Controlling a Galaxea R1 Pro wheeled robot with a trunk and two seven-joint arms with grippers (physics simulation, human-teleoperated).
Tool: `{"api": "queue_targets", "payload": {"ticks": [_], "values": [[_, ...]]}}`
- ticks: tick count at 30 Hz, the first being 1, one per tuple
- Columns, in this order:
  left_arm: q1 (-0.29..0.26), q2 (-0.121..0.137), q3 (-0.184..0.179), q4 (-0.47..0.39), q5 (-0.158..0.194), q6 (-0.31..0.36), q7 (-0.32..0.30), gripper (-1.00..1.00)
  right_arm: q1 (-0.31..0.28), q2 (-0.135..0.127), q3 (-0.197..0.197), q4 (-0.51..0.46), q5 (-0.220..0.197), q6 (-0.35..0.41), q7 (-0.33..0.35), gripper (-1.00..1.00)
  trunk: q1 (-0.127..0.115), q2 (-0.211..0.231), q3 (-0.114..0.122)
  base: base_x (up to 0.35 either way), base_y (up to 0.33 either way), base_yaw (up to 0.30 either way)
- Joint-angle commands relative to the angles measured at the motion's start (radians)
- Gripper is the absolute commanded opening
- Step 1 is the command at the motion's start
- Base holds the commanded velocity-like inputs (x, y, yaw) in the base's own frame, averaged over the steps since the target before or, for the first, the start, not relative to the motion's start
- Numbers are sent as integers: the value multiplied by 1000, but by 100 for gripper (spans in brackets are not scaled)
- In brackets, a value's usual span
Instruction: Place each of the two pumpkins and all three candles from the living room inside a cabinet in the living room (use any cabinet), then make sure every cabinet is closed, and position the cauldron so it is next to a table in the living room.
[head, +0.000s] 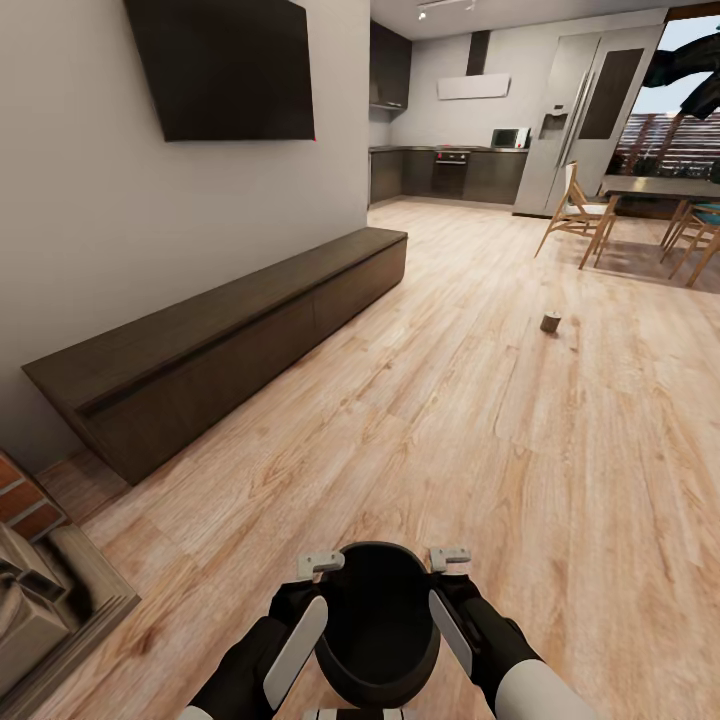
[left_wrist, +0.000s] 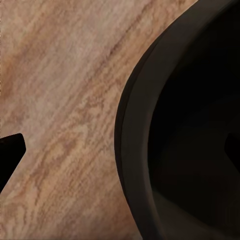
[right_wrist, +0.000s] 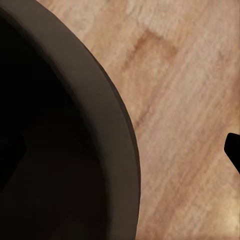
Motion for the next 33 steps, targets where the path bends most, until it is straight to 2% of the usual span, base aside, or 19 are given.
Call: {"api": "queue_targets", "payload": {"ticks": [1, 10, 33], "values": [[-1, 0, -1, 0, 9, 1, 9, 100, 0, -1, 6, -1, -10, 4, -9, 100, 0, 0, -1, 0, 0, 0], [-1, 0, 2, 89, 8, -2, 5, 100, 0, -1, 6, -1, -11, 4, -9, 100, 0, 0, -1, 0, 0, 0], [-1, 0, 3, 77, 10, -49, 4, 100, 0, -2, 6, -1, -11, 4, -9, 100, 0, 0, -1, 0, 0, 0]]}}
